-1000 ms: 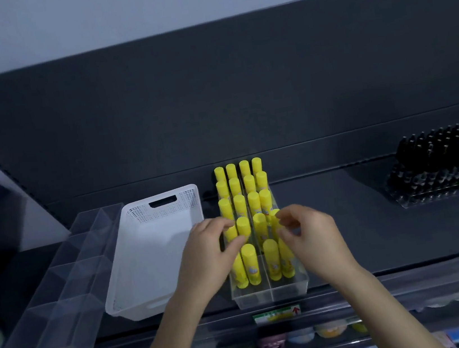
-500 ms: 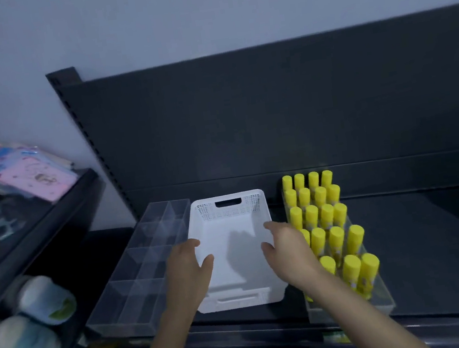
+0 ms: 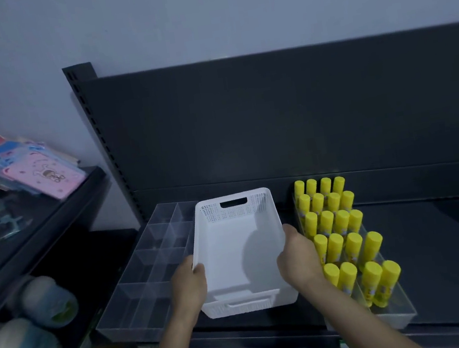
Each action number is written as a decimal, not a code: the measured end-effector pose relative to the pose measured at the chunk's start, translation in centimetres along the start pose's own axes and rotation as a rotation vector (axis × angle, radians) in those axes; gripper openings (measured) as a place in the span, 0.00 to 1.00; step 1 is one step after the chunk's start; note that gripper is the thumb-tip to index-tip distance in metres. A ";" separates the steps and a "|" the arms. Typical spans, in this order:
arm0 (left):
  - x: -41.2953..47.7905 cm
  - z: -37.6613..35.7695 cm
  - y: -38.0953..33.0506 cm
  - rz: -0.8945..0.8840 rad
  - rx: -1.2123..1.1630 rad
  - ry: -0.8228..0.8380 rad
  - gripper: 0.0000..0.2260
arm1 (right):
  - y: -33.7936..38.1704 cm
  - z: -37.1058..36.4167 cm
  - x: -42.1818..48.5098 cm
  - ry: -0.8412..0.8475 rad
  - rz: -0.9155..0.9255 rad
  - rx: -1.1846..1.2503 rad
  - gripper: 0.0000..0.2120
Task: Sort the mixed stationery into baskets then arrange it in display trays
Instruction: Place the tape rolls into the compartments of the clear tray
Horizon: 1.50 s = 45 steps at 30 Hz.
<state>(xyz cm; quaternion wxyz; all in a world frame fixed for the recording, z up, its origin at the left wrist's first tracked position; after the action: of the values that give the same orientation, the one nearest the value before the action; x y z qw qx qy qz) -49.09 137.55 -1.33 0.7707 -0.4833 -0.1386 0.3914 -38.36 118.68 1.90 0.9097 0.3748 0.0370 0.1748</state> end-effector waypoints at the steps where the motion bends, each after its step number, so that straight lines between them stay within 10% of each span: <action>1: -0.1 0.4 -0.5 -0.010 -0.010 -0.015 0.09 | 0.7 0.4 0.0 -0.031 0.013 0.030 0.15; 12: -3.9 2.3 -8.9 -0.259 -0.001 -0.174 0.07 | 4.8 9.9 -2.1 -0.316 0.114 0.224 0.15; 45: -37.3 -41.5 -31.3 -0.745 -0.089 0.604 0.06 | -32.8 47.8 -25.7 -1.046 -0.319 0.205 0.16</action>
<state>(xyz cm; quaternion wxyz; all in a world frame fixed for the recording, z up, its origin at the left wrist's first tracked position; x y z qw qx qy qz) -34.24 76.59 11.04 0.8429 -0.5253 -0.0889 -0.0754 -43.36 56.21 11.70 0.7810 0.4881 -0.3462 -0.1790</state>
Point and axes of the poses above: each hand's wrist, its own x-axis towards the middle knuckle, its own z-axis out of the back of the hand, y = z × x, the point moved 4 cm from there along x, towards the middle knuckle, and after that the axes turned 4 degrees about z, right-handed, at the moved point
